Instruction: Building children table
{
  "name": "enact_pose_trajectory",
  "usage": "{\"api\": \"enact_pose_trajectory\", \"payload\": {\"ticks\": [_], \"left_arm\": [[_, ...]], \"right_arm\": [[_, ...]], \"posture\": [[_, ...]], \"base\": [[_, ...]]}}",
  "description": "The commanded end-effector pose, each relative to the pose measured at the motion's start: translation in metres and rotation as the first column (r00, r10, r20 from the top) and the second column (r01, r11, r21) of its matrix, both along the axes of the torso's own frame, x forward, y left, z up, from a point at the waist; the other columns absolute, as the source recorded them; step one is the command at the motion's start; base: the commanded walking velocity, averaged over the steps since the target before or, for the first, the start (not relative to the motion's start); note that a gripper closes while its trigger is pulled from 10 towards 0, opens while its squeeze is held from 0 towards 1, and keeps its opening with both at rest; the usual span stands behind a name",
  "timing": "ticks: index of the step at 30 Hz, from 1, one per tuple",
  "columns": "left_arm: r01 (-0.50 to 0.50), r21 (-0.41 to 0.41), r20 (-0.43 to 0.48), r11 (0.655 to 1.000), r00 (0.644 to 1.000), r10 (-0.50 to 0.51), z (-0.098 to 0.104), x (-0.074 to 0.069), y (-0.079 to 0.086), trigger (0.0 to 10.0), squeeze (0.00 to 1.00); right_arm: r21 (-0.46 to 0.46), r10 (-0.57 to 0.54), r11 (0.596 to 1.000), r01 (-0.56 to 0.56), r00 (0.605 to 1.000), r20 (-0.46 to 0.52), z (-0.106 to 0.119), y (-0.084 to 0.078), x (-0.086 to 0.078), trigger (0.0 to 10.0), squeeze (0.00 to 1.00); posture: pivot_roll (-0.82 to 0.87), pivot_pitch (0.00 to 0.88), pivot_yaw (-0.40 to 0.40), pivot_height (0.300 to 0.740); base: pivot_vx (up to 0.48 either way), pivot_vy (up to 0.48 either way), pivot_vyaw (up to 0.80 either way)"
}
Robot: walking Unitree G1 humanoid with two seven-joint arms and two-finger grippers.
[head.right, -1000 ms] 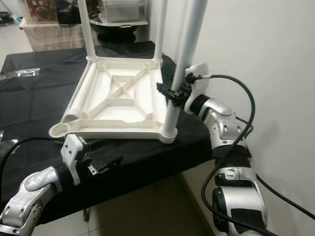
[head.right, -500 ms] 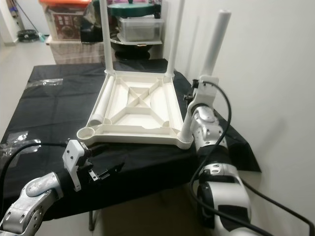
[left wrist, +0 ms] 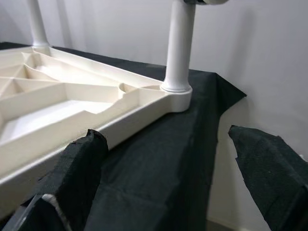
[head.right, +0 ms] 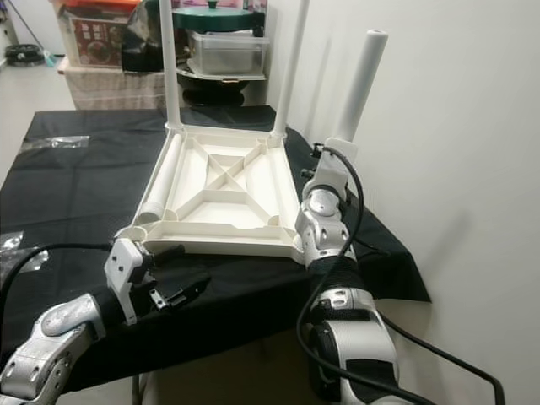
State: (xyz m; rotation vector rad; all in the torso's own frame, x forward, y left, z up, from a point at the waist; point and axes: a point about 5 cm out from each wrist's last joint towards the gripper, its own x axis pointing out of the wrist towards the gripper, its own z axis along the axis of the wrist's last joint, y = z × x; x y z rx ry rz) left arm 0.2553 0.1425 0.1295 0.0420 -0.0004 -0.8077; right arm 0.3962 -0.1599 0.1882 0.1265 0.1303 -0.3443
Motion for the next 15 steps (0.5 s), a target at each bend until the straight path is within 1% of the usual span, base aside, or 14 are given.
{"api": "enact_pose_trajectory", "payload": {"ticks": [1, 2, 3, 4, 5, 6, 7, 8, 10, 11, 12, 13, 14, 15], "left_arm": [[0.008, 0.002, -0.004, 1.0, 1.0, -0.008, -0.001, -0.001, -0.002, 10.0, 0.0], [0.008, 0.002, -0.004, 1.0, 1.0, -0.008, -0.001, -0.001, -0.002, 10.0, 0.0], [0.009, 0.004, -0.004, 1.0, 1.0, -0.009, -0.001, -0.001, -0.001, 10.0, 0.0], [0.01, 0.005, -0.004, 1.0, 1.0, -0.01, -0.001, 0.0, -0.001, 10.0, 0.0], [0.01, 0.005, -0.004, 1.0, 1.0, -0.01, -0.001, 0.0, -0.001, 10.0, 0.0], [0.011, 0.004, -0.004, 1.0, 1.0, -0.011, 0.0, 0.0, -0.002, 10.0, 0.0], [0.012, 0.004, -0.004, 1.0, 1.0, -0.012, 0.0, 0.0, -0.002, 10.0, 0.0], [0.014, 0.003, -0.003, 1.0, 1.0, -0.014, 0.0, 0.001, -0.002, 10.0, 0.0], [0.014, 0.003, -0.003, 1.0, 1.0, -0.014, 0.0, 0.001, -0.002, 10.0, 0.0], [0.015, 0.002, -0.003, 1.0, 1.0, -0.015, 0.0, 0.001, -0.003, 10.0, 0.0], [0.017, 0.001, -0.004, 1.0, 1.0, -0.017, 0.0, 0.001, -0.003, 10.0, 0.0], [0.02, 0.002, -0.006, 1.0, 1.0, -0.02, -0.001, 0.0, -0.004, 10.0, 0.0], [0.021, 0.003, -0.006, 1.0, 1.0, -0.021, -0.001, 0.001, -0.004, 10.0, 0.0], [0.021, 0.003, -0.006, 1.0, 1.0, -0.021, -0.001, 0.001, -0.004, 10.0, 0.0]], "right_arm": [[0.05, 0.063, 0.997, -0.056, 0.989, -0.137, -0.037, -0.007, -0.008, 10.0, 1.0], [0.05, 0.063, 0.997, -0.056, 0.989, -0.137, -0.037, -0.007, -0.008, 10.0, 1.0], [0.009, 0.058, 0.998, -0.058, 0.994, -0.093, -0.028, -0.02, -0.008, 10.0, 1.0], [-0.003, 0.065, 0.998, -0.065, 0.994, -0.084, -0.025, -0.028, -0.007, 10.0, 1.0], [-0.003, 0.065, 0.998, -0.065, 0.994, -0.084, -0.025, -0.028, -0.007, 10.0, 1.0], [0.0, 0.081, 0.997, -0.081, 0.994, -0.068, -0.02, -0.036, -0.006, 10.0, 1.0], [0.002, 0.105, 0.995, -0.105, 0.993, -0.047, -0.017, -0.037, -0.006, 10.0, 1.0], [0.009, 0.196, 0.981, -0.196, 0.981, 0.001, -0.01, -0.036, -0.004, 10.0, 1.0], [0.009, 0.196, 0.981, -0.196, 0.981, 0.001, -0.01, -0.036, -0.004, 10.0, 1.0], [0.009, 0.261, 0.965, -0.262, 0.965, 0.035, -0.005, -0.036, -0.002, 10.0, 1.0], [0.005, 0.359, 0.933, -0.36, 0.931, 0.07, -0.001, -0.035, -0.002, 10.0, 1.0], [-0.029, 0.459, 0.888, -0.458, 0.884, 0.088, 0.002, -0.036, -0.002, 10.0, 1.0], [-0.077, 0.523, 0.852, -0.518, 0.848, 0.084, 0.005, -0.038, -0.003, 10.0, 0.0], [-0.077, 0.523, 0.852, -0.518, 0.848, 0.084, 0.005, -0.038, -0.003, 10.0, 0.0]], "posture": [[0.05, 0.0, -0.087, 0.74], [0.05, 0.0, -0.087, 0.74], [0.05, 0.0, -0.086, 0.74], [0.05, 0.0, -0.086, 0.74], [0.05, 0.0, -0.086, 0.74], [0.05, 0.0, -0.086, 0.74], [0.05, 0.0, -0.086, 0.74], [0.05, 0.0, -0.084, 0.74], [0.05, 0.0, -0.084, 0.74], [0.04, 0.0, -0.081, 0.74], [0.04, 0.0, -0.079, 0.74], [0.05, 0.0, -0.082, 0.74], [0.05, 0.0, -0.083, 0.74], [0.05, 0.0, -0.083, 0.74]], "base": [[0.0, 0.0, 0.0], [0.0, 0.0, 0.0], [0.0, 0.0, 0.0], [0.0, 0.0, 0.0], [0.0, 0.0, 0.0], [0.0, 0.0, 0.0], [0.0, 0.0, 0.0], [0.0, 0.0, 0.0], [0.0, 0.0, 0.0], [0.0, 0.0, 0.0], [0.0, 0.0, 0.0], [0.0, 0.0, 0.0], [0.0, 0.0, 0.0], [0.0, 0.0, 0.0]]}}
